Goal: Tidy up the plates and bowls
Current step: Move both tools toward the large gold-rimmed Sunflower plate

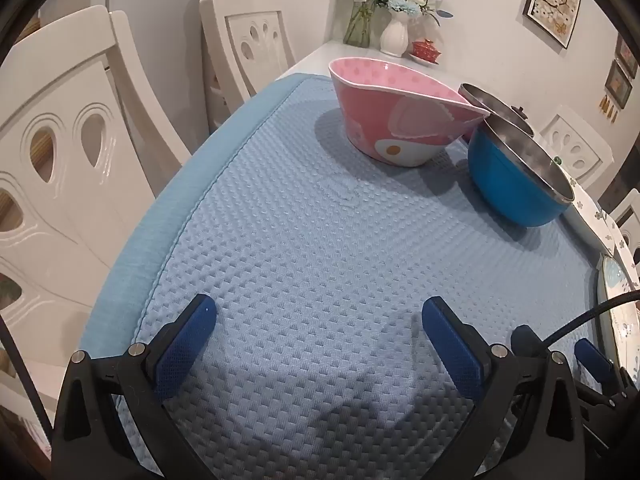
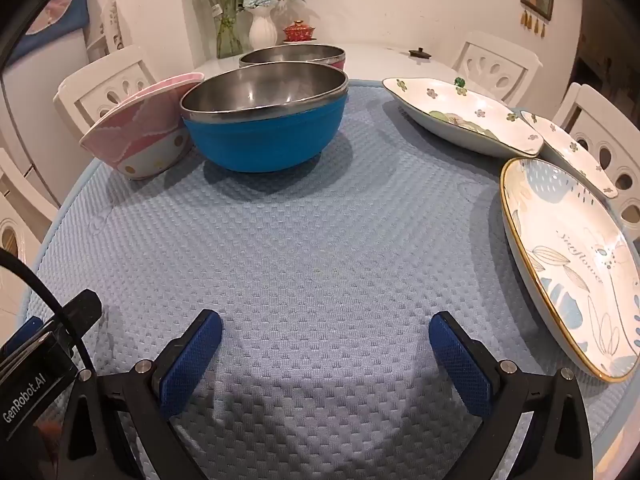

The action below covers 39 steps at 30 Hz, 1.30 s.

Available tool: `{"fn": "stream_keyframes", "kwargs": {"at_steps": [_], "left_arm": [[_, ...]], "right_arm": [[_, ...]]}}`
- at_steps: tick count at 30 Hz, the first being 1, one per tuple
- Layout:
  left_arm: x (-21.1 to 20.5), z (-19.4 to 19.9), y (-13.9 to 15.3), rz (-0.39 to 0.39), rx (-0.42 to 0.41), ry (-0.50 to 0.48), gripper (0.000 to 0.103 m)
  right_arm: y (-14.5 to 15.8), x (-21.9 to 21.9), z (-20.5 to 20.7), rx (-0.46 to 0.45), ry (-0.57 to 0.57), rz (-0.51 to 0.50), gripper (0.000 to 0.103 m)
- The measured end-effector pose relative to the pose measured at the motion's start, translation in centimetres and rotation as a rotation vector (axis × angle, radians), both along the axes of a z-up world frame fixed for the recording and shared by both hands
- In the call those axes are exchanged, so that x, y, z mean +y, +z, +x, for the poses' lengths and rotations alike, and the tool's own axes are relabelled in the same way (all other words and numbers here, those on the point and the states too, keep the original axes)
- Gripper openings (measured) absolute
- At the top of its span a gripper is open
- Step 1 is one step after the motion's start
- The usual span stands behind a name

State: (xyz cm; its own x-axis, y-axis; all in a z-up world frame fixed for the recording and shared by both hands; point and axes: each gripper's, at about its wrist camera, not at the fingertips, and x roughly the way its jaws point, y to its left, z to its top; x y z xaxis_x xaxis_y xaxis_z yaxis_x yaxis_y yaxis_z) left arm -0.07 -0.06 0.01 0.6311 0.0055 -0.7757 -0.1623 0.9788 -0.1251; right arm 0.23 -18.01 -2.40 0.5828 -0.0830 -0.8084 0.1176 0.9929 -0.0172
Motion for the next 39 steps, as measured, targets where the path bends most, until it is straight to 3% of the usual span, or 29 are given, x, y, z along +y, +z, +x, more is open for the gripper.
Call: {"fn": "stream_keyframes", "kwargs": {"at_steps": [5, 8, 13, 15, 23, 27, 33, 39], "left_arm": [[-0.1, -0.2, 0.1, -0.014, 0.033, -0.008, 0.103], [-0.1, -1.0, 0.3, -0.046, 0.081, -0.043, 0.102], [-1.3, -0.9, 0.1, 0.101, 0.194, -0.198, 0.103], [-0.8, -0.9, 0.3, 0.083, 0.204, -0.197, 0.103], [-0.7, -0.1, 0.2, 0.087, 0.216, -0.187, 0.103], [-1.5, 0.3, -0.1, 0.104, 0.22, -0.18, 0.103], [-1.7, -0.2, 0.5, 0.101, 0.227, -0.201, 0.102], [-2.9, -1.4, 4.2, 0.123, 0.116, -0.271, 0.102]], "right_arm": [[0.1, 0.0, 0.2, 0.003, 0.005, 0.0, 0.103], [0.4, -0.1, 0.4, 0.074, 0.032, 0.017, 0.103], [0.8, -1.2, 1.5, 0.183, 0.101, 0.058, 0.103], [0.8, -1.5, 1.6, 0.152, 0.12, 0.055, 0.103], [0.6, -1.5, 0.6, 0.122, 0.115, 0.045, 0.103], [0.6, -1.2, 0.8, 0.153, 0.122, 0.045, 0.103], [1.0, -1.2, 1.2, 0.273, 0.126, 0.061, 0.103], [3.4, -2.6, -1.3, 0.25, 0.092, 0.106, 0.102]]}}
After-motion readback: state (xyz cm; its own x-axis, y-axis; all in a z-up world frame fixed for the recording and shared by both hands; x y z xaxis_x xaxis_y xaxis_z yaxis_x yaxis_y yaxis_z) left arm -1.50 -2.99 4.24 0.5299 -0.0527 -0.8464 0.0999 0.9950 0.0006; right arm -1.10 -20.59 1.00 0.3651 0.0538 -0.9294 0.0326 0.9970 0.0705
